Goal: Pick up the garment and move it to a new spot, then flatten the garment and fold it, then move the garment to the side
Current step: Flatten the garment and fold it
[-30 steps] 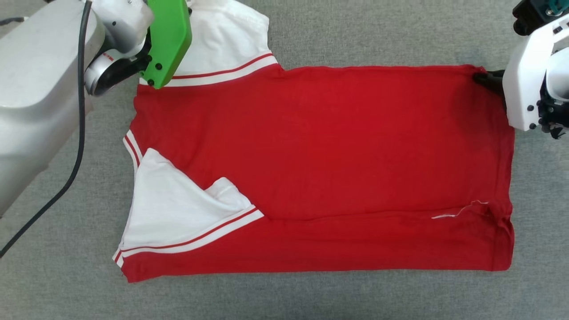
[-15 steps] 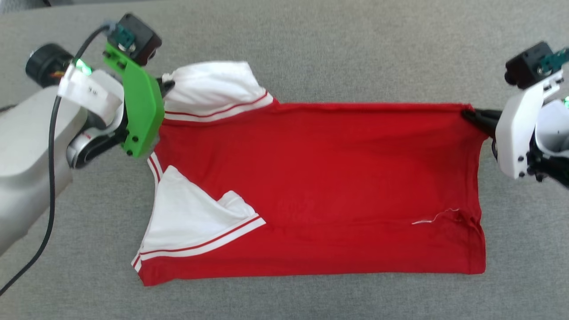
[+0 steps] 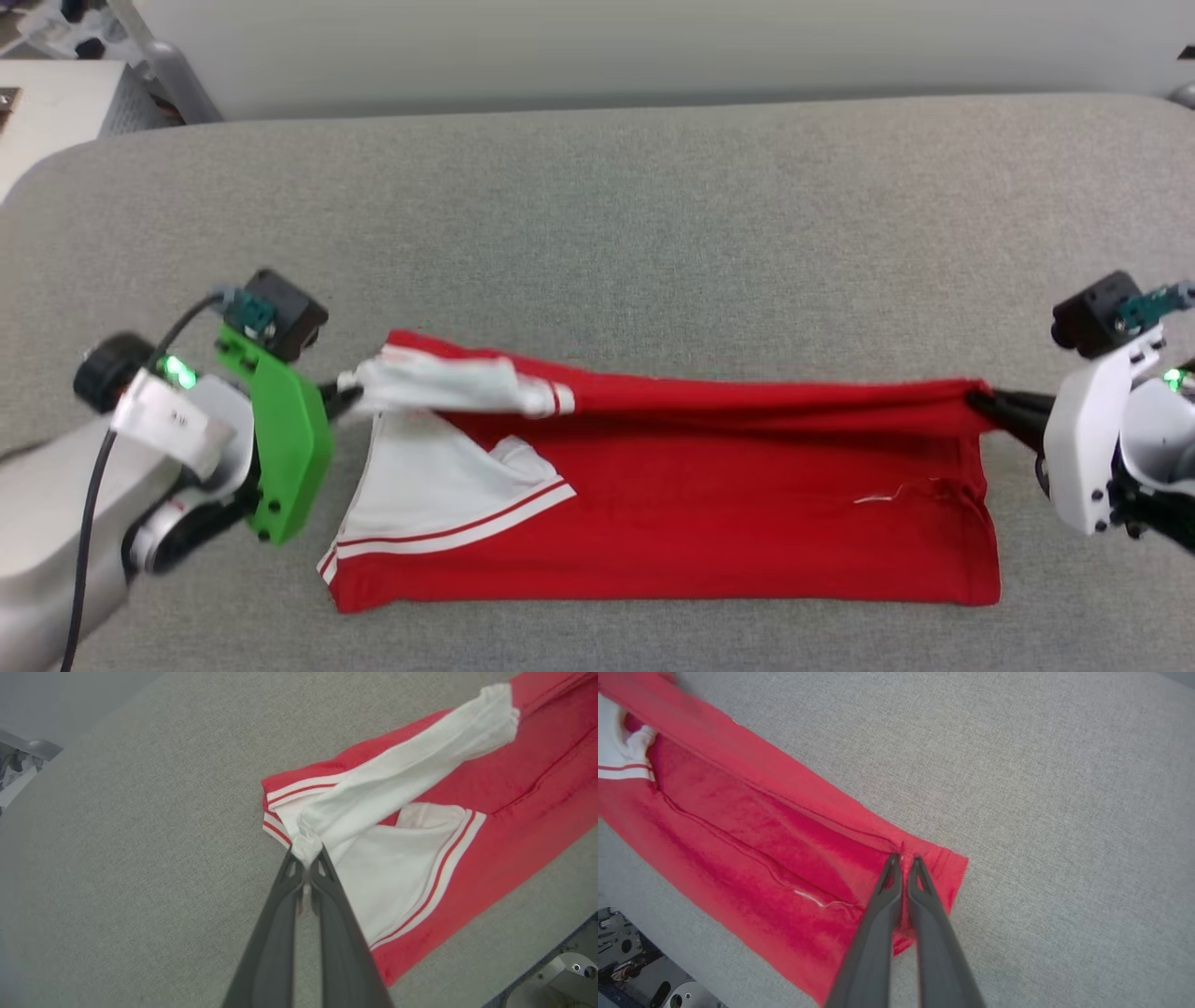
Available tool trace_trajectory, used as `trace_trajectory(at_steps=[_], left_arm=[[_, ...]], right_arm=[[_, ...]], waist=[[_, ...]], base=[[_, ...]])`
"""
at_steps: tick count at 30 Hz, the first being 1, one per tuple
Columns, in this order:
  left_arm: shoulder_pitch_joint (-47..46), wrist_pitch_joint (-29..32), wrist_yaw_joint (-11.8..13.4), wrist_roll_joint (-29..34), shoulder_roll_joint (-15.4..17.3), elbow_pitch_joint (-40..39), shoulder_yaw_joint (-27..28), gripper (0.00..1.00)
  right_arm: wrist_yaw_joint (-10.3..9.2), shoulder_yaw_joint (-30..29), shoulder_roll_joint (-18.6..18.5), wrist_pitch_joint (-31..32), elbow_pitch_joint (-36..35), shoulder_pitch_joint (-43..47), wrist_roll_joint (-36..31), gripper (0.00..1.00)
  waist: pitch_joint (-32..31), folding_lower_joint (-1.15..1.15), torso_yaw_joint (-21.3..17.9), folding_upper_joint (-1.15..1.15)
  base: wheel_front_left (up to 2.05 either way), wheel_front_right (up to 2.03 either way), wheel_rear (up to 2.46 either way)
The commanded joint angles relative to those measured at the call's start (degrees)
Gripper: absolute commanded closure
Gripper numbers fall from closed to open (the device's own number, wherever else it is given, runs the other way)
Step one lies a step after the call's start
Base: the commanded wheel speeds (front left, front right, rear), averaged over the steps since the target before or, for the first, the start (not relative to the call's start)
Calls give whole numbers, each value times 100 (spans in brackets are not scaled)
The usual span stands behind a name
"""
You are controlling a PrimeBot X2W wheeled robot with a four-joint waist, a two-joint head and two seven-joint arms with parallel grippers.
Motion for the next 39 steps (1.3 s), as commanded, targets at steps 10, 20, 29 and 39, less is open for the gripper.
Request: trace_trajectory(at_steps=[10,20,29,39], left_arm=[[1160,-181,418,-340,3,-247,-62,100],[1483,-505,346,-525,-512,662,-23,100],[1642,-1569,684,-350,-328,530,345,0],[2129,-3242,2028,214,-222,33,1177,0]], right_arm=[[-4,-134,-13,-41,-247,955,44,100],[-4,-79,367,-99,136,1186,-90,96],[-4,-503,284,-508,-149,1498,245,0],[-4,-1483,-126,-457,-538,1881,688,0]], waist=[[66,1,22,0],[212,1,-16,0],[-400,1,23,0],[-555,1,19,0]], base=[[0,0,0],[0,0,0],[0,0,0],[0,0,0]])
